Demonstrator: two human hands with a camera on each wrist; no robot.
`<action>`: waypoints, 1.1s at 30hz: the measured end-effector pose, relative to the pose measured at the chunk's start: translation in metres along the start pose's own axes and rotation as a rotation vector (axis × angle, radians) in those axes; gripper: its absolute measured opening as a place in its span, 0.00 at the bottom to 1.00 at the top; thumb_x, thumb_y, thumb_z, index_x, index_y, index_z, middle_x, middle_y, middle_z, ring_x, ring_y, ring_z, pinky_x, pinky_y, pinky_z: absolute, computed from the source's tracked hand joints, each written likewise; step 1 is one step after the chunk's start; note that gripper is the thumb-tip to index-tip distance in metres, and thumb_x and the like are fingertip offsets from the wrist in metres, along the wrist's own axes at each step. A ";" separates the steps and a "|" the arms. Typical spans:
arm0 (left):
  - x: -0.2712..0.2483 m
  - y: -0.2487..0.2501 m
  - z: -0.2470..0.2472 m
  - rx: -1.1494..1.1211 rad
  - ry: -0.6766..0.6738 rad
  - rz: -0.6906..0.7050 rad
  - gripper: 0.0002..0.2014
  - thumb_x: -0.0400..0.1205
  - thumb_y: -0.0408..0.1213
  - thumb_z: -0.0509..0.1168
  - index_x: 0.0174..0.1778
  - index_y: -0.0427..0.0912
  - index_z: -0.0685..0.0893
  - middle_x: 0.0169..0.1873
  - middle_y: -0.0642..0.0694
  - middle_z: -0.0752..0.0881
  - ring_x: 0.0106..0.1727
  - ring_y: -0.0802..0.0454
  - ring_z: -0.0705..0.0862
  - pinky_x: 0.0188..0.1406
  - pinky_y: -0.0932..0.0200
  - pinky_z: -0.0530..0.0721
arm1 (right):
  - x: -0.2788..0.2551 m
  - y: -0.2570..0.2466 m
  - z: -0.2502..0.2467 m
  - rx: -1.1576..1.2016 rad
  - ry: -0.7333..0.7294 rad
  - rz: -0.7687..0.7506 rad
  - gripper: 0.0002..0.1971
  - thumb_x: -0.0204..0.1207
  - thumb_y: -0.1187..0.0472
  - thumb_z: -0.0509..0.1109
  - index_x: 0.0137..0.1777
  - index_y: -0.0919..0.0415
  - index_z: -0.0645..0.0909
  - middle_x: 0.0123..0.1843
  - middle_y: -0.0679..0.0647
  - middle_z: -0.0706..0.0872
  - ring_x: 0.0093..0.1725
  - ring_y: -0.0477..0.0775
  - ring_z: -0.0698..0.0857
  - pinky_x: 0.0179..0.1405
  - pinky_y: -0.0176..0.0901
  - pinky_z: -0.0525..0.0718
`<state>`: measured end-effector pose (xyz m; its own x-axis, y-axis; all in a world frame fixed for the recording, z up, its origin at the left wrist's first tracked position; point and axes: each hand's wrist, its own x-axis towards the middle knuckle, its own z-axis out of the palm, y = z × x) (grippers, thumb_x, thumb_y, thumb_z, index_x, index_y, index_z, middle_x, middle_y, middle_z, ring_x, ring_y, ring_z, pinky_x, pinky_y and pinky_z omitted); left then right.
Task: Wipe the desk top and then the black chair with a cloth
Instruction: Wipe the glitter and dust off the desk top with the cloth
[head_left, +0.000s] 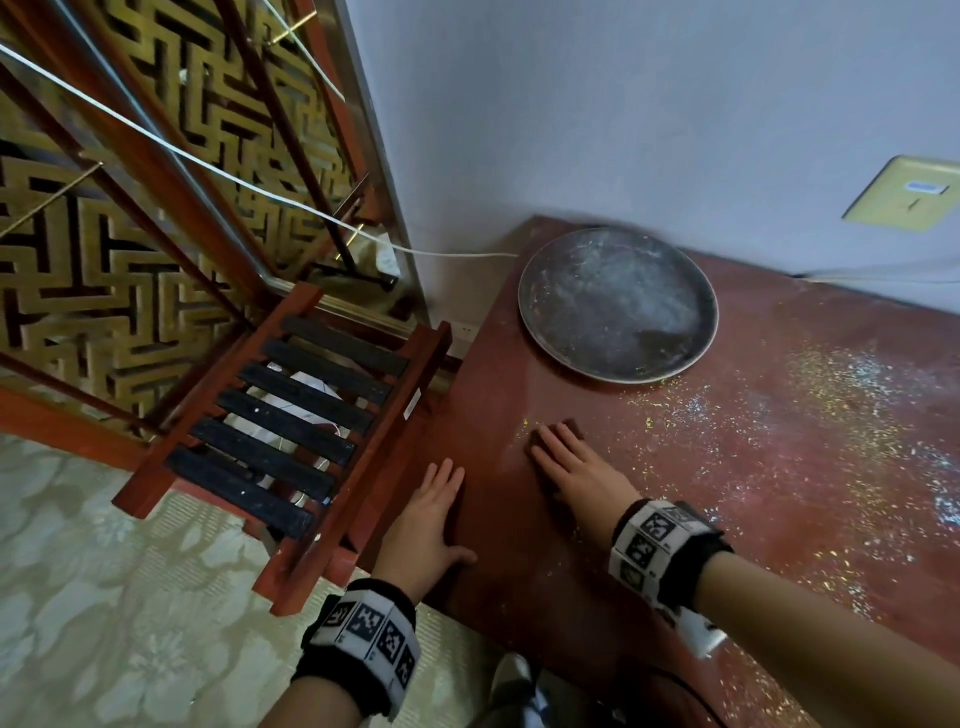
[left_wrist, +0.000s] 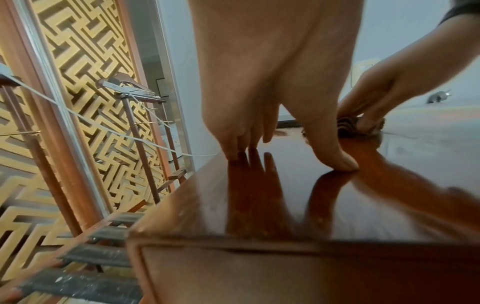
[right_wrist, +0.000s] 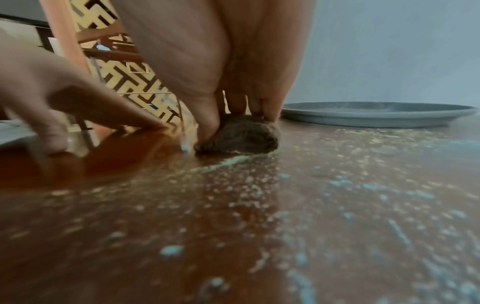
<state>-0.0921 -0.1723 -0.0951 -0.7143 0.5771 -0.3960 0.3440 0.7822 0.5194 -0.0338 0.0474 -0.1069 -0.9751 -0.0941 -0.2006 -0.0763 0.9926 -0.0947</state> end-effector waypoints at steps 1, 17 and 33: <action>0.003 0.002 -0.001 0.010 0.002 -0.006 0.54 0.70 0.42 0.77 0.83 0.49 0.47 0.83 0.55 0.44 0.83 0.58 0.40 0.79 0.61 0.47 | -0.002 -0.005 0.006 0.022 0.030 -0.025 0.30 0.43 0.57 0.88 0.50 0.59 0.90 0.57 0.60 0.88 0.55 0.63 0.88 0.42 0.54 0.89; 0.023 0.016 -0.003 0.063 -0.025 -0.061 0.56 0.68 0.45 0.78 0.83 0.45 0.46 0.83 0.48 0.40 0.83 0.53 0.37 0.80 0.56 0.42 | 0.018 -0.032 -0.001 0.138 -0.105 -0.368 0.31 0.68 0.63 0.75 0.73 0.59 0.74 0.80 0.61 0.65 0.78 0.69 0.62 0.73 0.64 0.61; 0.049 0.036 -0.010 0.205 -0.088 -0.102 0.62 0.65 0.46 0.80 0.83 0.45 0.41 0.83 0.47 0.36 0.83 0.50 0.35 0.81 0.51 0.43 | 0.076 0.025 -0.040 0.060 -0.188 0.036 0.33 0.81 0.69 0.53 0.83 0.56 0.44 0.84 0.55 0.37 0.83 0.56 0.38 0.81 0.48 0.40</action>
<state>-0.1211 -0.1177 -0.0881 -0.6987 0.5039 -0.5078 0.3959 0.8636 0.3123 -0.1179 0.0678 -0.0850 -0.9207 -0.0770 -0.3826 -0.0242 0.9897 -0.1410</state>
